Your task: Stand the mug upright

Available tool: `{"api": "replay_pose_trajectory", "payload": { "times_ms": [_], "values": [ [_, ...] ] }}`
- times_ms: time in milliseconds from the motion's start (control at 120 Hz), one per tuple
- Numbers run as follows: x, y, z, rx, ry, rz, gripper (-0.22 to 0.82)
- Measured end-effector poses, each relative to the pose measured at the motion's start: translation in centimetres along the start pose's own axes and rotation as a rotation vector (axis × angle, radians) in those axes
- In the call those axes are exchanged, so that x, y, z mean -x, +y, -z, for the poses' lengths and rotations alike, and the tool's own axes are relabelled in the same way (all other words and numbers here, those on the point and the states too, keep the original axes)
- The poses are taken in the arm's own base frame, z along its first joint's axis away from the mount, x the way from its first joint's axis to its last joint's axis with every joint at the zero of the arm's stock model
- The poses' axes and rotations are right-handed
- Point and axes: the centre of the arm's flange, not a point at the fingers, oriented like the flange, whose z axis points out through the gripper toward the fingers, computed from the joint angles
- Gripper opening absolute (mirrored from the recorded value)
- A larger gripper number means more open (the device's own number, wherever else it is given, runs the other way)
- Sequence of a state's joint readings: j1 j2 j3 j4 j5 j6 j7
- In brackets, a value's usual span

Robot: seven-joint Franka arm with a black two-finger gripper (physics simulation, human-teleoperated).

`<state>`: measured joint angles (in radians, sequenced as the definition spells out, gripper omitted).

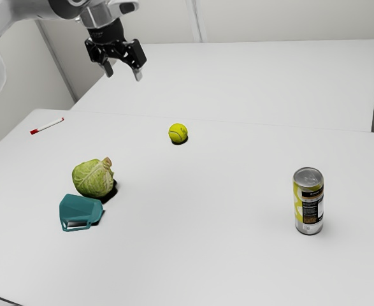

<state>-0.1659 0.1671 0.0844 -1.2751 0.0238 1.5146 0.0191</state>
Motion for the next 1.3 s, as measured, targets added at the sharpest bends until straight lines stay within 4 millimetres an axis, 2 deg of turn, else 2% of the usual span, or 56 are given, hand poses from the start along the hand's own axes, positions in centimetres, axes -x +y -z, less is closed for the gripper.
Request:
{"api": "replay_pose_trajectory", "payload": {
  "times_ms": [67, 100, 158, 200, 308, 350, 392, 483, 658, 742, 867, 958, 1025, 1083, 1150, 1217, 1300],
  "values": [
    [0.2, 0.0, -0.1, -0.002, -0.003, -0.003, 0.60],
    [1.2, 0.0, 0.0, 0.001, -0.009, -0.005, 0.60],
    [5.4, -0.3, 1.0, 0.017, -0.004, -0.002, 0.60],
    [8.8, -0.7, 0.8, 0.044, -0.004, 0.008, 0.60],
    [19.0, -5.7, -4.0, 0.138, -0.017, 0.148, 0.60],
    [21.4, -7.5, -6.3, 0.167, -0.027, 0.215, 0.60],
    [22.7, -9.5, -8.6, 0.189, -0.037, 0.286, 0.60],
    [22.6, -14.9, -14.0, 0.256, -0.069, 0.446, 0.60],
    [20.3, -24.9, -20.1, 0.356, -0.057, 0.623, 0.60],
    [19.1, -28.8, -20.8, 0.433, -0.032, 0.650, 0.60],
    [21.0, -32.3, -22.5, 0.593, -0.015, 0.652, 0.60],
    [23.0, -34.0, -23.8, 0.700, 0.013, 0.632, 0.60],
    [24.0, -34.4, -25.3, 0.769, 0.015, 0.602, 0.60],
    [23.9, -33.6, -27.4, 0.828, -0.004, 0.556, 0.60],
    [22.7, -31.3, -29.8, 0.891, -0.033, 0.479, 0.60],
    [22.4, -30.0, -31.2, 0.937, -0.037, 0.422, 0.60],
    [22.9, -29.9, -32.1, 0.975, -0.022, 0.379, 0.60]
  ]
}}
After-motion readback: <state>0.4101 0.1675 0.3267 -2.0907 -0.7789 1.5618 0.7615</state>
